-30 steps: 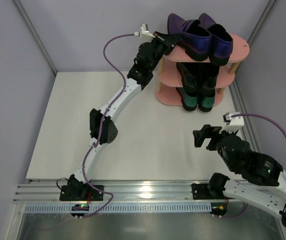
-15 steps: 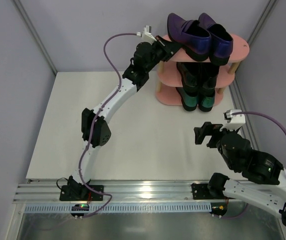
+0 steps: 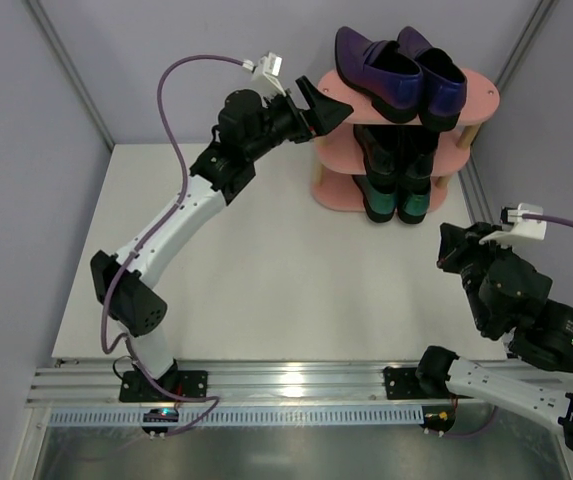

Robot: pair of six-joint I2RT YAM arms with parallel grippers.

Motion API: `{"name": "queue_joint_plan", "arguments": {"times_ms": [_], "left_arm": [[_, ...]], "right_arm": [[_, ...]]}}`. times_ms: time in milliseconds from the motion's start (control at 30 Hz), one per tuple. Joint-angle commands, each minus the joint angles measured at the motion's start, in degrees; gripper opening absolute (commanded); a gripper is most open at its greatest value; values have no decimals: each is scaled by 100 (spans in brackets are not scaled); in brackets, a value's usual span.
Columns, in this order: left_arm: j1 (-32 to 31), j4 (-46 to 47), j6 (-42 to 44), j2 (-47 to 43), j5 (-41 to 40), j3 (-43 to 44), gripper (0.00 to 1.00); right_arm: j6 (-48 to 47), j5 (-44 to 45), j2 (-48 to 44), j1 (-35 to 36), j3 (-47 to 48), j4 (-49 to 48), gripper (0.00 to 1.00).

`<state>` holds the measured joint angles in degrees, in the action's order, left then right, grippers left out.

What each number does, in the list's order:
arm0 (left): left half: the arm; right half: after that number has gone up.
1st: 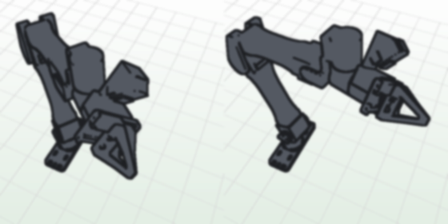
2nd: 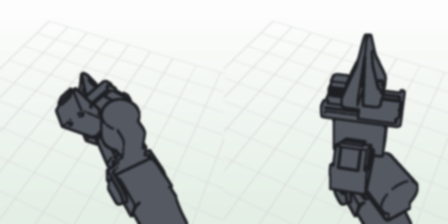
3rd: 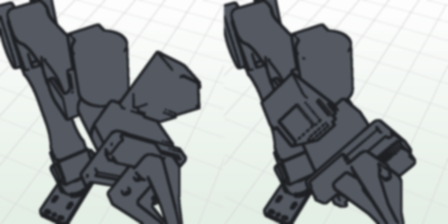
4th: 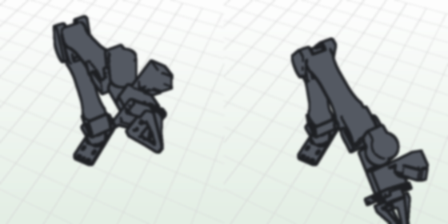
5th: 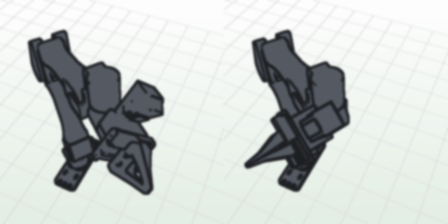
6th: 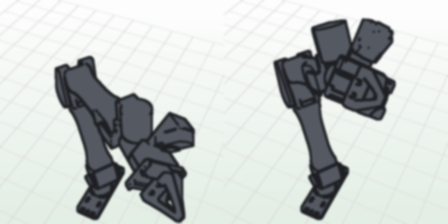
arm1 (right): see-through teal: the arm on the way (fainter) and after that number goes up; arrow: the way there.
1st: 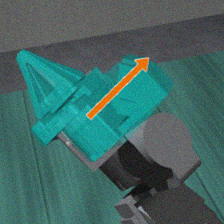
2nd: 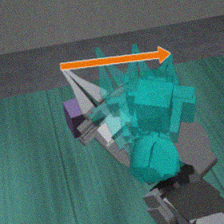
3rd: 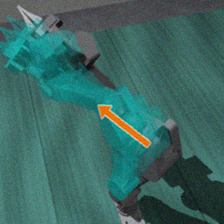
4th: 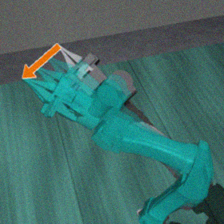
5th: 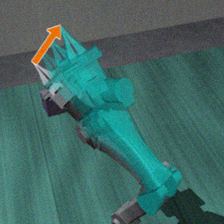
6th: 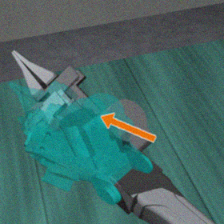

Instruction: Place and organize the shoes onto the shoe shelf

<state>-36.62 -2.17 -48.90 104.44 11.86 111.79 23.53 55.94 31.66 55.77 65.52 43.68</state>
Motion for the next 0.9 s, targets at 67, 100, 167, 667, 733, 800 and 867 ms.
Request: {"name": "queue_joint_plan", "arguments": {"times_ms": [67, 100, 167, 667, 733, 800, 867], "left_arm": [[32, 6, 610, -1011, 185, -1288, 100], [32, 7, 697, -1135, 177, -1413, 100], [32, -107, 803, -1320, 194, -1642, 100], [32, -583, 1217, -2578, 308, -2819, 100], [32, -539, 1173, -2648, 326, -2943, 100], [32, -460, 1094, -2745, 413, -3136, 100], [32, -416, 1067, -2850, 449, -3320, 100]], "right_arm": [[-559, -48, 455, -13, 339, -973, 4], [-821, -40, 499, -48, 391, -1123, 4], [-1060, -136, 692, -267, 488, -1466, 4], [-1614, -5776, 3406, -4232, 3680, -846, 11], [-1746, -5971, 4117, -4232, 4396, -328, 43], [-1922, -6025, 4758, -4232, 5355, -54, 56], [-2071, -5911, 5120, -4250, 6161, 315, 69]]}}
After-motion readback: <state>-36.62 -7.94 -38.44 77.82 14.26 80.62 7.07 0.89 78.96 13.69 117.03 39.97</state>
